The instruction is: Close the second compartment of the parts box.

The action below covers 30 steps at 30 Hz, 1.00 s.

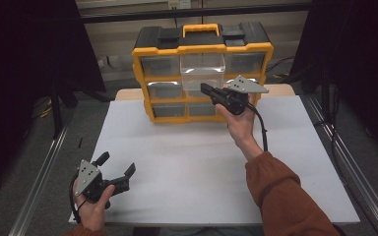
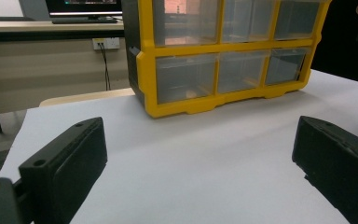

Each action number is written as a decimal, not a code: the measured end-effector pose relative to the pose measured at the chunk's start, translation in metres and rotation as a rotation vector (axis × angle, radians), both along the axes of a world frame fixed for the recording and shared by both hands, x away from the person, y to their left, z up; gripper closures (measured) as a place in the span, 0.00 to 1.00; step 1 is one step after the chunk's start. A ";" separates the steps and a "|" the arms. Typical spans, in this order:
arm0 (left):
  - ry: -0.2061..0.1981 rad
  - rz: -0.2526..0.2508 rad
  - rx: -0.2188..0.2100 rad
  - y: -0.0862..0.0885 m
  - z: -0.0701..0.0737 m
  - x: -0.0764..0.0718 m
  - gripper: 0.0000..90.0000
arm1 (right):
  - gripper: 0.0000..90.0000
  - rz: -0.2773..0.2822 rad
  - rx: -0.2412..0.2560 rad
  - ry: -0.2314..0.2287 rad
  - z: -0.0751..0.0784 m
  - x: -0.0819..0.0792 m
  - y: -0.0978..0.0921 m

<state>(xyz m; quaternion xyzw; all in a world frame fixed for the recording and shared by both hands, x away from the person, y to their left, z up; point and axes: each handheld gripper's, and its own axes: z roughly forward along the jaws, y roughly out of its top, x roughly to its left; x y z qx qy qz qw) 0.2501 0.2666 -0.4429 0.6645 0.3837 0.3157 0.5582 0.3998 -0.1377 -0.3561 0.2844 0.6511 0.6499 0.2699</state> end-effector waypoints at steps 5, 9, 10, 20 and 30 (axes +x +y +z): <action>-0.001 0.002 -0.007 0.000 0.000 0.000 0.04 | 1.00 -0.004 0.004 0.000 -0.002 0.002 0.001; -0.001 0.002 -0.006 0.000 0.000 0.000 0.03 | 1.00 -0.005 0.001 -0.004 -0.002 0.003 0.001; 0.001 0.000 0.000 0.000 0.000 0.000 0.04 | 1.00 -0.006 0.001 -0.002 -0.001 0.003 0.001; 0.001 -0.001 -0.001 0.000 0.000 0.000 0.04 | 1.00 -0.015 0.010 0.001 -0.002 0.007 0.000; 0.002 0.000 -0.001 0.000 0.000 0.000 0.04 | 1.00 -0.020 0.013 0.007 -0.001 0.011 0.000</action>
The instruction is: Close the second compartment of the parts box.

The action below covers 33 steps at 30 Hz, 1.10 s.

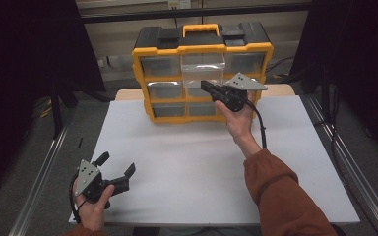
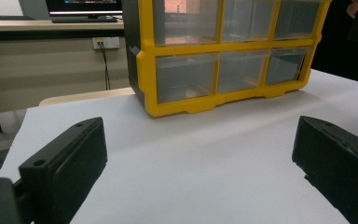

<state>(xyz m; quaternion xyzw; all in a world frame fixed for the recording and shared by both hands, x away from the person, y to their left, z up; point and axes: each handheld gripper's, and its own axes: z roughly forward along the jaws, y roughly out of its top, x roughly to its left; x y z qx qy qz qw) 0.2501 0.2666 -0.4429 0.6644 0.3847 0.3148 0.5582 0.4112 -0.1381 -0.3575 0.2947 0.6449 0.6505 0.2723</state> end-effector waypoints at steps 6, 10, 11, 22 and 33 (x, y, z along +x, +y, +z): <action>-0.001 -0.001 0.006 0.000 0.000 0.000 0.04 | 1.00 -0.006 0.004 0.003 0.000 0.002 0.000; -0.002 -0.002 -0.001 0.000 0.000 0.000 0.04 | 1.00 -0.008 0.002 0.004 0.000 0.003 0.000; 0.000 -0.001 0.003 0.000 0.000 0.000 0.04 | 1.00 -0.010 -0.004 0.003 0.001 0.004 0.000; 0.003 -0.003 -0.008 0.000 0.000 0.000 0.04 | 1.00 -0.013 -0.006 0.010 0.003 0.008 0.000; 0.002 0.007 -0.007 0.000 0.000 0.000 0.04 | 1.00 -0.018 -0.036 0.005 0.007 0.013 0.002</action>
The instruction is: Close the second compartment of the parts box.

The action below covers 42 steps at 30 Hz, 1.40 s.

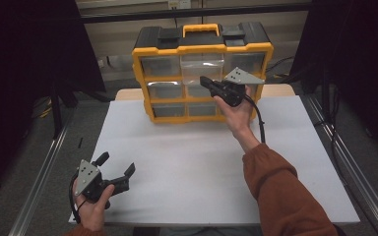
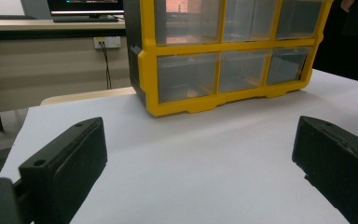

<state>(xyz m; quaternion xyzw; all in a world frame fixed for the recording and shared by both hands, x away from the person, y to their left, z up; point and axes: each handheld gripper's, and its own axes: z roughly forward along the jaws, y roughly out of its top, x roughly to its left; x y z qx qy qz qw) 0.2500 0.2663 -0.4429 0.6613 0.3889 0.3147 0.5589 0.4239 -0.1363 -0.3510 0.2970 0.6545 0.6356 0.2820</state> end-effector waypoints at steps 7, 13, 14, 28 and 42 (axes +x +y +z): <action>-0.001 -0.001 -0.001 0.000 0.000 0.000 0.04 | 1.00 -0.006 0.008 0.007 0.001 0.003 -0.001; -0.001 0.000 0.001 0.000 0.000 0.000 0.04 | 1.00 -0.009 0.008 0.008 0.000 0.005 0.000; -0.001 0.001 0.001 0.000 0.000 0.000 0.04 | 1.00 -0.012 0.009 0.003 0.000 0.006 0.000; 0.002 -0.005 -0.003 0.000 0.000 0.000 0.04 | 1.00 -0.023 0.011 0.009 0.001 0.010 0.000; 0.003 -0.007 -0.005 0.000 0.000 0.000 0.04 | 1.00 -0.033 0.010 0.011 0.002 0.015 0.000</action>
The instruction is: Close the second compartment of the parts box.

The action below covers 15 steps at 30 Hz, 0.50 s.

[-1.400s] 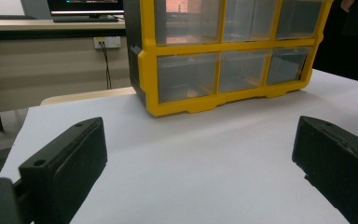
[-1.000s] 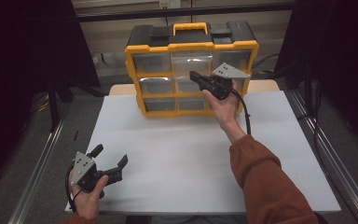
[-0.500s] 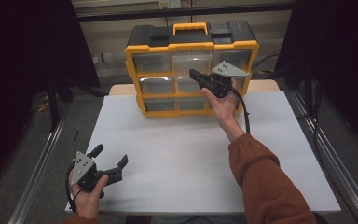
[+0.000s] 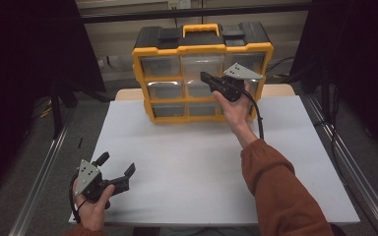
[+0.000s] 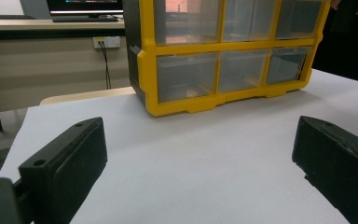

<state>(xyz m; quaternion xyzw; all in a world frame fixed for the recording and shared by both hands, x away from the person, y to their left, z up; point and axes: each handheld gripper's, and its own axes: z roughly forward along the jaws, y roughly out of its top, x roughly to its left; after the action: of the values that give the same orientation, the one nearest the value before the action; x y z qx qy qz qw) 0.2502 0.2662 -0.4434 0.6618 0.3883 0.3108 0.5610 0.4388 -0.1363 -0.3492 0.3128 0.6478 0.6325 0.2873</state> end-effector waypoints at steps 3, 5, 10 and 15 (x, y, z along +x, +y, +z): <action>-0.002 -0.001 -0.002 0.000 0.000 0.000 0.04 | 1.00 -0.005 -0.005 -0.004 0.000 0.001 0.000; -0.003 -0.002 0.003 0.000 0.000 0.000 0.04 | 1.00 -0.003 -0.008 -0.005 0.000 0.001 0.000; -0.004 -0.004 -0.002 -0.001 0.000 0.000 0.04 | 1.00 -0.006 -0.008 -0.004 0.001 0.003 0.001; -0.007 -0.005 0.012 0.001 0.000 0.000 0.04 | 1.00 -0.004 -0.013 -0.002 0.002 0.005 0.003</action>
<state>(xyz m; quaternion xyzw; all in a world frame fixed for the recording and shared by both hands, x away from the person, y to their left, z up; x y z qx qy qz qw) 0.2506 0.2670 -0.4432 0.6651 0.3828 0.3141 0.5590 0.4438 -0.1336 -0.3473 0.3118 0.6507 0.6281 0.2914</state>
